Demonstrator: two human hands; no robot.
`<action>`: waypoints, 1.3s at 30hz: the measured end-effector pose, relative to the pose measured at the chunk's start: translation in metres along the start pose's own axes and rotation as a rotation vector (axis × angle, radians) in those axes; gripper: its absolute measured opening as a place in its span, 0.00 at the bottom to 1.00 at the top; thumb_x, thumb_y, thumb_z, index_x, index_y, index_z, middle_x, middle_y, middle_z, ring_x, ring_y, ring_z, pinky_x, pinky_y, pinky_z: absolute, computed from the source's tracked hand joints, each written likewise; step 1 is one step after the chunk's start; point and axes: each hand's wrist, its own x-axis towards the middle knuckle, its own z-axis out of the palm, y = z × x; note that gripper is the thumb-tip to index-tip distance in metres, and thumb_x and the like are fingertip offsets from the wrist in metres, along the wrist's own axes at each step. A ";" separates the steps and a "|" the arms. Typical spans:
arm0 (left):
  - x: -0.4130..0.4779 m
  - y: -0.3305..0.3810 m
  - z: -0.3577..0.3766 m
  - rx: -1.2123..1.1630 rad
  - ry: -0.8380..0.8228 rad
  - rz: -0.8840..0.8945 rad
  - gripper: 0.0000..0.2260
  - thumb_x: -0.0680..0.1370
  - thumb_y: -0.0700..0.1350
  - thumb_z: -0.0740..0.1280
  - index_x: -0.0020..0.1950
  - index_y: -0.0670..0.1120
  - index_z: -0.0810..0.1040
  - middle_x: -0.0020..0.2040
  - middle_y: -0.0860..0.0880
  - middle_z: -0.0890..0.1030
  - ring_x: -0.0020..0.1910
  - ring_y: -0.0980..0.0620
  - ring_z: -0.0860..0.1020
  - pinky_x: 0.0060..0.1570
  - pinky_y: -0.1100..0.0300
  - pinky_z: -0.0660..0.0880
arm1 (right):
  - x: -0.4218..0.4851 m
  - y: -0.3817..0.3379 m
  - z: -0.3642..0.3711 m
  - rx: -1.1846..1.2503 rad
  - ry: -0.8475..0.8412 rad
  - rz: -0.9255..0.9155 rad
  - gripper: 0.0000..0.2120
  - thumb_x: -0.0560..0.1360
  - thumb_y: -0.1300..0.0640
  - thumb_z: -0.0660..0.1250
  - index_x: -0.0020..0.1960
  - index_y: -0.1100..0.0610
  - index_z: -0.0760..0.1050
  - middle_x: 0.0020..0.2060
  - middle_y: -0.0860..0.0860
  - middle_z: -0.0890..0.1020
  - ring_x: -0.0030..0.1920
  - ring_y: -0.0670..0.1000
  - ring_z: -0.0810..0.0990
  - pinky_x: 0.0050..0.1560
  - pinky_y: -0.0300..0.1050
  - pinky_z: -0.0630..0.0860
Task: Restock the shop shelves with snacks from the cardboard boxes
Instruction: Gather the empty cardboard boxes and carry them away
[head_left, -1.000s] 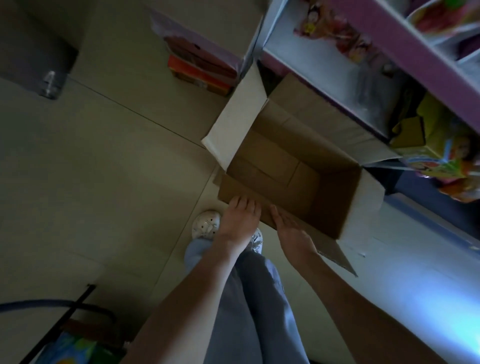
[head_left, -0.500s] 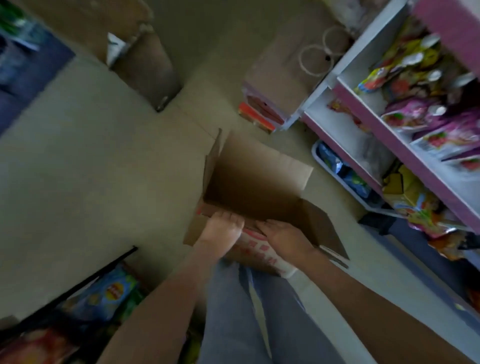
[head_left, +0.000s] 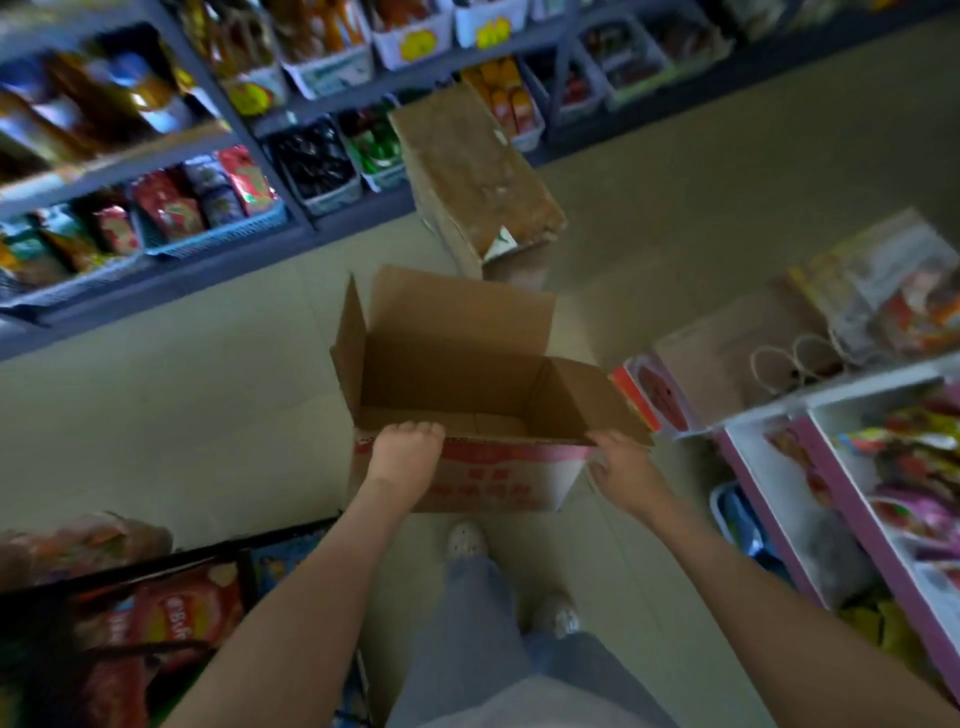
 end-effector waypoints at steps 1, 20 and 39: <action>0.002 -0.016 -0.010 -0.016 0.021 -0.033 0.15 0.78 0.38 0.63 0.65 0.45 0.71 0.59 0.48 0.78 0.58 0.49 0.77 0.54 0.58 0.73 | 0.014 -0.017 -0.014 0.024 0.045 0.010 0.22 0.77 0.62 0.62 0.71 0.60 0.68 0.67 0.59 0.73 0.67 0.58 0.70 0.67 0.46 0.64; 0.050 -0.250 -0.056 -0.327 0.071 -0.619 0.19 0.81 0.39 0.57 0.72 0.47 0.65 0.71 0.49 0.71 0.71 0.50 0.68 0.67 0.58 0.65 | 0.290 -0.351 -0.117 -0.771 -0.169 -1.028 0.25 0.80 0.66 0.55 0.76 0.53 0.60 0.61 0.56 0.78 0.59 0.57 0.77 0.55 0.53 0.75; 0.106 -0.439 -0.022 -0.711 0.025 -0.928 0.24 0.79 0.49 0.62 0.75 0.49 0.63 0.72 0.46 0.68 0.71 0.47 0.67 0.70 0.55 0.62 | 0.405 -0.641 -0.068 -0.984 -0.082 -1.942 0.15 0.64 0.71 0.61 0.44 0.60 0.83 0.30 0.53 0.82 0.25 0.53 0.81 0.20 0.43 0.76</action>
